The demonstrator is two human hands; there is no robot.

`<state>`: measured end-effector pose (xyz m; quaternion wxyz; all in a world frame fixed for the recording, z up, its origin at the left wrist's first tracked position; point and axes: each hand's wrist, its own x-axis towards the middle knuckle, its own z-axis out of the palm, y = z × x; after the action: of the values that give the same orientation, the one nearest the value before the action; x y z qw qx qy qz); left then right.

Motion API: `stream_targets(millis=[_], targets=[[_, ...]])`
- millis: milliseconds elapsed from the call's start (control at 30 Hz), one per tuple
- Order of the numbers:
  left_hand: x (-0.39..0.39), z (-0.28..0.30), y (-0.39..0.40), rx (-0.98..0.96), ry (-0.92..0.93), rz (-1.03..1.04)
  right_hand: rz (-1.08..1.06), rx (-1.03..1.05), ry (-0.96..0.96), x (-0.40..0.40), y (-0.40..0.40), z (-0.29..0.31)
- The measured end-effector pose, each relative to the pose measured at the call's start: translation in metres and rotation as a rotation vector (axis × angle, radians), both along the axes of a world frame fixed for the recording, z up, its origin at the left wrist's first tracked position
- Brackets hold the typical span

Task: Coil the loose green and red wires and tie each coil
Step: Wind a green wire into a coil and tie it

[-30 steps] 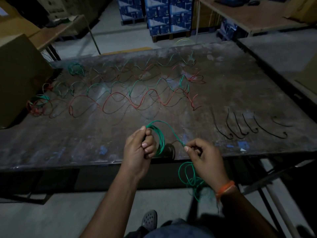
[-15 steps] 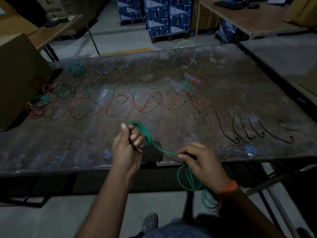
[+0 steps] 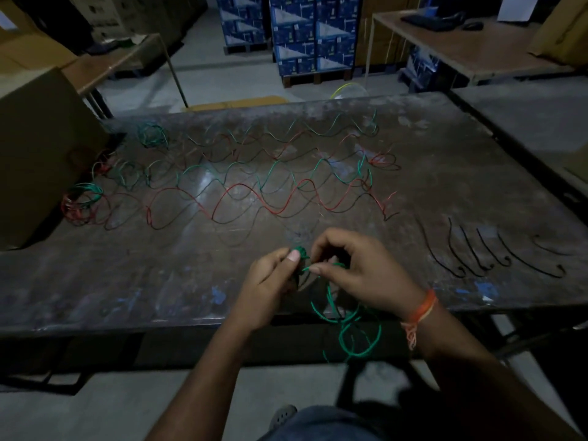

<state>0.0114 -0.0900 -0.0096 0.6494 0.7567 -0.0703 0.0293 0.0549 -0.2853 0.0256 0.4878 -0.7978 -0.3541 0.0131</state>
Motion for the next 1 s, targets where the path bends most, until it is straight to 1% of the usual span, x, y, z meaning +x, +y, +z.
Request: stream_targets(millis=[67, 133, 200, 267, 300, 367, 433, 467, 567, 667, 767, 833, 867, 967, 1000], targets=[[-0.001, 0.003, 0.004, -0.091, 0.062, -0.107, 0.000, 0.045, 0.102, 0.006, 0.002, -0.005], [-0.001, 0.004, 0.006, -0.156, 0.098, -0.142, -0.002, 0.108, 0.185, 0.010, 0.006, -0.014], [0.002, 0.002, 0.010, -0.242, 0.118, -0.110, -0.051, 0.156, 0.219, 0.012, 0.009, -0.024], [0.005, 0.002, 0.017, -0.304, 0.135, -0.061, -0.180, 0.168, 0.230, 0.013, 0.006, -0.036], [0.005, 0.001, 0.020, -0.327, 0.135, -0.042, -0.251, 0.138, 0.245, 0.013, 0.003, -0.043], [0.007, -0.003, 0.027, -0.405, 0.153, -0.005, -0.313, -0.010, 0.303, 0.012, -0.003, -0.058], [0.009, -0.006, 0.031, -0.472, 0.167, 0.028, -0.282, -0.166, 0.325, 0.008, -0.002, -0.074], [0.010, -0.008, 0.032, -0.488, 0.172, 0.049, -0.259, -0.187, 0.326, 0.005, 0.002, -0.080], [0.014, -0.012, 0.039, -0.482, 0.186, 0.127, -0.293, -0.105, 0.324, 0.001, 0.012, -0.090], [0.018, -0.021, 0.054, -0.437, 0.199, 0.208, -0.304, 0.013, 0.370, 0.001, 0.015, -0.095], [0.021, -0.029, 0.066, -0.372, 0.197, 0.233, -0.251, 0.187, 0.519, -0.004, 0.022, -0.092], [0.020, -0.031, 0.068, -0.345, 0.209, 0.188, -0.223, 0.224, 0.580, -0.006, 0.032, -0.089], [0.018, -0.031, 0.068, -0.338, 0.220, 0.156, -0.243, 0.181, 0.518, -0.007, 0.038, -0.089], [0.012, -0.028, 0.063, -0.332, 0.234, 0.067, -0.355, 0.000, 0.251, -0.008, 0.056, -0.090], [0.010, -0.027, 0.062, -0.333, 0.232, 0.049, -0.343, -0.023, 0.241, -0.008, 0.061, -0.089]])
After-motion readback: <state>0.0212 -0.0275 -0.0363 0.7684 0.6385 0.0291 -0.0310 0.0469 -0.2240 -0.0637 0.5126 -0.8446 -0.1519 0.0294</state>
